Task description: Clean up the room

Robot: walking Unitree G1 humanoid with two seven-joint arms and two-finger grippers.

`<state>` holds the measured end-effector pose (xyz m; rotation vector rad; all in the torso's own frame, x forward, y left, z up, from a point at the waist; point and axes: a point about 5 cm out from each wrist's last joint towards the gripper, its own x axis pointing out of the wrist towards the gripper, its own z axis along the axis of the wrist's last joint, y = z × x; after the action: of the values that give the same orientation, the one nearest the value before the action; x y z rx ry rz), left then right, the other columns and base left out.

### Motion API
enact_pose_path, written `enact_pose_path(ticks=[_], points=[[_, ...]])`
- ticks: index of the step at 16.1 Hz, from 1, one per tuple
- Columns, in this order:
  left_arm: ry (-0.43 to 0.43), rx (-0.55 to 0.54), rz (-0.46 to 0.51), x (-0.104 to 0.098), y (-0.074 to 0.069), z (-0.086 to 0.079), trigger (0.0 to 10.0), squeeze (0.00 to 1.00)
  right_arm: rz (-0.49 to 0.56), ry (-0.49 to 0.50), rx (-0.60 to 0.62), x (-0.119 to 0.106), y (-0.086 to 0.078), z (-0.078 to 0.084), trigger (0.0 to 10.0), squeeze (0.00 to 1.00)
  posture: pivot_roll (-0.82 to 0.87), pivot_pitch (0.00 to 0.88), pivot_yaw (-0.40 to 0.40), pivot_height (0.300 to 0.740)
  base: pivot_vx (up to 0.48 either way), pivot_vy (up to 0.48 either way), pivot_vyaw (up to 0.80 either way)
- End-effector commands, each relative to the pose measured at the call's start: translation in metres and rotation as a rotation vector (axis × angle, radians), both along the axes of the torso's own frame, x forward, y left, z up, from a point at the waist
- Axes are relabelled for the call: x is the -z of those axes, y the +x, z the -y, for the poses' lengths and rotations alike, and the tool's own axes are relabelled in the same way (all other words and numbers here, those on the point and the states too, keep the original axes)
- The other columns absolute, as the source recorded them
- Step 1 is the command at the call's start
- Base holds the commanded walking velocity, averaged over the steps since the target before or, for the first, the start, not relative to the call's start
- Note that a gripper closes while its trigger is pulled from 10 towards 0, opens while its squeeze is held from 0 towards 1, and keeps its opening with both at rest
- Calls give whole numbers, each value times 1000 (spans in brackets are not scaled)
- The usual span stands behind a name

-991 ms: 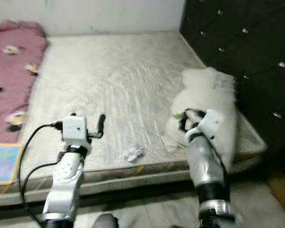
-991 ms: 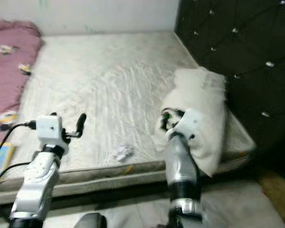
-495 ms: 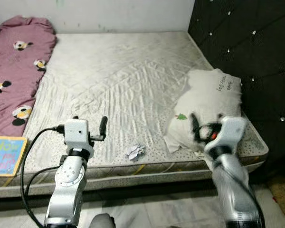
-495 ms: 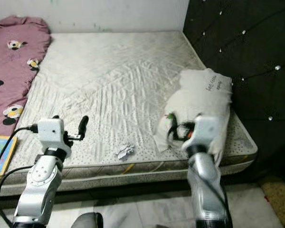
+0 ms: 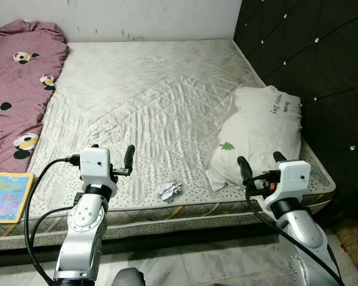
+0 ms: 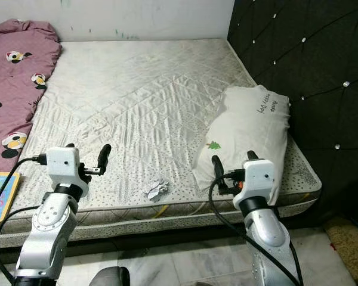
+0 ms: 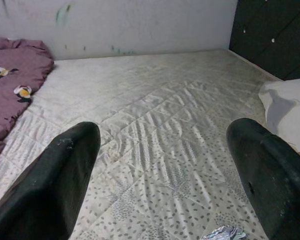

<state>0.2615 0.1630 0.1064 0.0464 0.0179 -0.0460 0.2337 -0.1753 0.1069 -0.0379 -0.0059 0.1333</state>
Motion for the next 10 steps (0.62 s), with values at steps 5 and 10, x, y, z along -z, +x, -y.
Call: enact_pose_path(ticks=[5, 10], points=[[-15, 14, -17, 1, -3, -1, 10000, 0, -27, 46, 26, -1, 1, 1, 10000, 0, -3, 36, -32, 740, 0, 169, 0], [-33, -1, -23, 3, -2, 1, 10000, 0, -27, 49, 22, -1, 7, -1, 10000, 0, -5, 24, -36, 740, 0, 480, 0]])
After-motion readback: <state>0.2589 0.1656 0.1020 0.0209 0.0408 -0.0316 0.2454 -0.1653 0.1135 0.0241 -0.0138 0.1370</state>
